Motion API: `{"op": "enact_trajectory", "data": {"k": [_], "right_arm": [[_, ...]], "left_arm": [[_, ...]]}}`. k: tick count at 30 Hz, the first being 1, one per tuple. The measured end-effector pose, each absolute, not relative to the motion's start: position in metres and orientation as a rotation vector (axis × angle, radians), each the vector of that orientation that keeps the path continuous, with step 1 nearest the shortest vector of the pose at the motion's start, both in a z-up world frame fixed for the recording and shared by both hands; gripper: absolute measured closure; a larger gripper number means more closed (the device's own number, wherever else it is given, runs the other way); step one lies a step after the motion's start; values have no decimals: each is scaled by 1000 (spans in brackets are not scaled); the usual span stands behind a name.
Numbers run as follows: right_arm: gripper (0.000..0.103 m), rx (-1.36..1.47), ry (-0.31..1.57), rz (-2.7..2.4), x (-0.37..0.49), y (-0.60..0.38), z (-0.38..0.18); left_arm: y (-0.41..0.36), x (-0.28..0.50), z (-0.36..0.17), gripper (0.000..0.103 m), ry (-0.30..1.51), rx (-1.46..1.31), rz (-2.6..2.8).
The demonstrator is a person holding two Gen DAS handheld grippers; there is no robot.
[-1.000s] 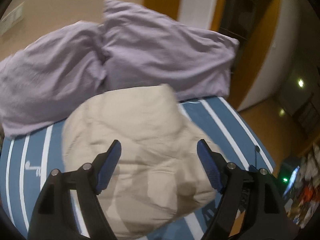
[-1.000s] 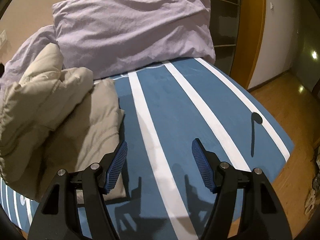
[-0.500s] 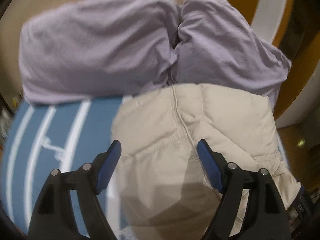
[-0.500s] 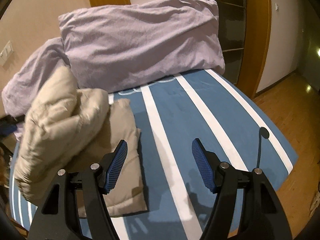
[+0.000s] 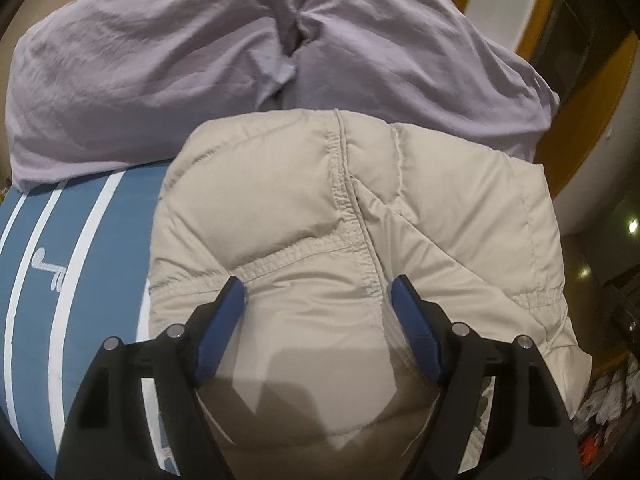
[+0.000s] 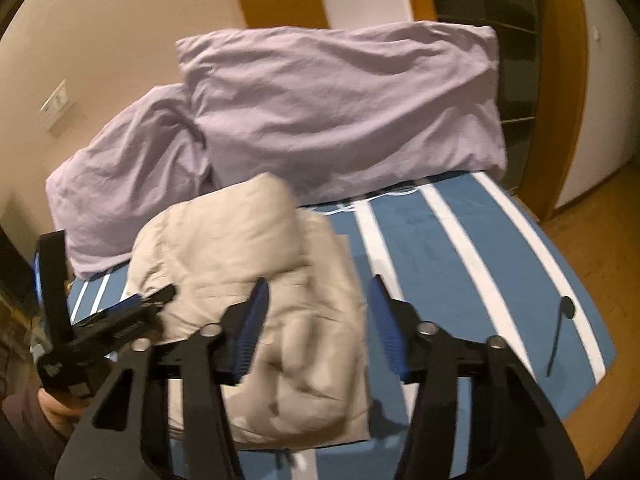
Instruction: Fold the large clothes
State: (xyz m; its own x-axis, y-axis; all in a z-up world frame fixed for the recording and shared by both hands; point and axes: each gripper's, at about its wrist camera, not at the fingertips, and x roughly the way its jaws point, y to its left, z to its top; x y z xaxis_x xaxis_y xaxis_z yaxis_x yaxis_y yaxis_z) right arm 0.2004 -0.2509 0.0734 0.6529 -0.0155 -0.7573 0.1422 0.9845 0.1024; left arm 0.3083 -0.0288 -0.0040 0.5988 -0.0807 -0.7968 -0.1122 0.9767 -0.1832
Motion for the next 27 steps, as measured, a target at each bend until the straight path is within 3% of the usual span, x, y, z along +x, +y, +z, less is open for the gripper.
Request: {"op": "enact_trajectory", "data": {"k": [3, 6, 27], "right_arm": [[68, 155, 875, -71, 205, -243, 66], [70, 138, 884, -61, 208, -232, 60], [70, 87, 954, -130, 225, -229, -18]], "left_arm": [[-37, 308, -7, 27, 929, -211, 4], [-43, 308, -9, 27, 927, -199, -7], [-21, 312, 22, 26, 841, -242, -52]]}}
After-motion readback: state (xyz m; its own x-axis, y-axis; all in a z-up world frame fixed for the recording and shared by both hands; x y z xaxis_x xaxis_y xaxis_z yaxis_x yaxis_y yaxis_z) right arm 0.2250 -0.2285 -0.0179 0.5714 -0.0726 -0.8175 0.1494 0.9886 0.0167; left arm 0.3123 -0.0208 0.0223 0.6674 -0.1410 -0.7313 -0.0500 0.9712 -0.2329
